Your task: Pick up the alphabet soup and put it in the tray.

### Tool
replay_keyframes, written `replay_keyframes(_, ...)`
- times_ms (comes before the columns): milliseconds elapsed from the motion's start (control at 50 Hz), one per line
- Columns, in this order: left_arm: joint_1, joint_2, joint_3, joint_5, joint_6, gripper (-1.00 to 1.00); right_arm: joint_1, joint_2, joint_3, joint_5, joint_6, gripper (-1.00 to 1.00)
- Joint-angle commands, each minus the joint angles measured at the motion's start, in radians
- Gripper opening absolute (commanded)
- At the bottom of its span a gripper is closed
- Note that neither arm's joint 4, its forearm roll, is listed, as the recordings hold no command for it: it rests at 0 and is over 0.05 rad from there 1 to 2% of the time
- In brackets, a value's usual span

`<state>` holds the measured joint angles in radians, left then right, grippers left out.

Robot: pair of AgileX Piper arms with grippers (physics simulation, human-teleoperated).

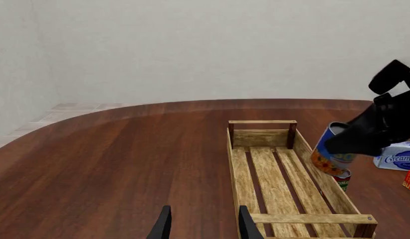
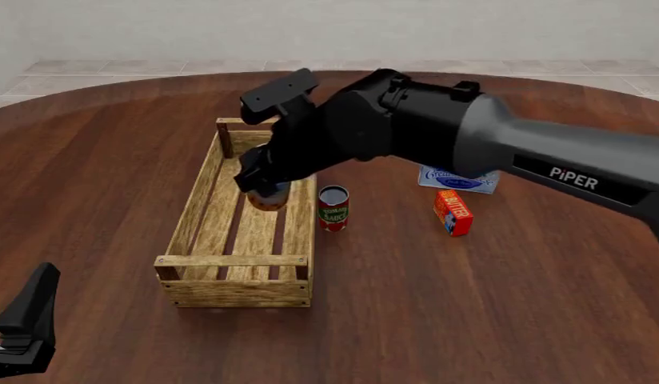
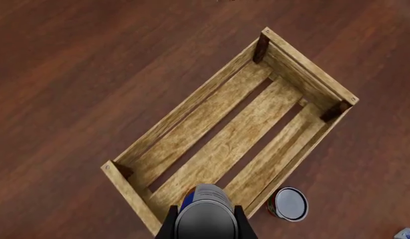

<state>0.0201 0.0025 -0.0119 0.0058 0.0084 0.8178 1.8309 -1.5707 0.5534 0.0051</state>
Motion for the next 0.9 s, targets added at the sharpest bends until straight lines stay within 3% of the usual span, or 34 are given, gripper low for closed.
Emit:
replay_keyframes(20,-0.001,-0.001,0.002,-0.001,0.0,1.0,0.0,0.028,-0.031,-0.006,0.017,-1.0)
replay_keyframes(900,-0.001,-0.001,0.002,-0.001,0.0,1.0,0.004,0.169,-0.075,-0.048,0.028,-1.0)
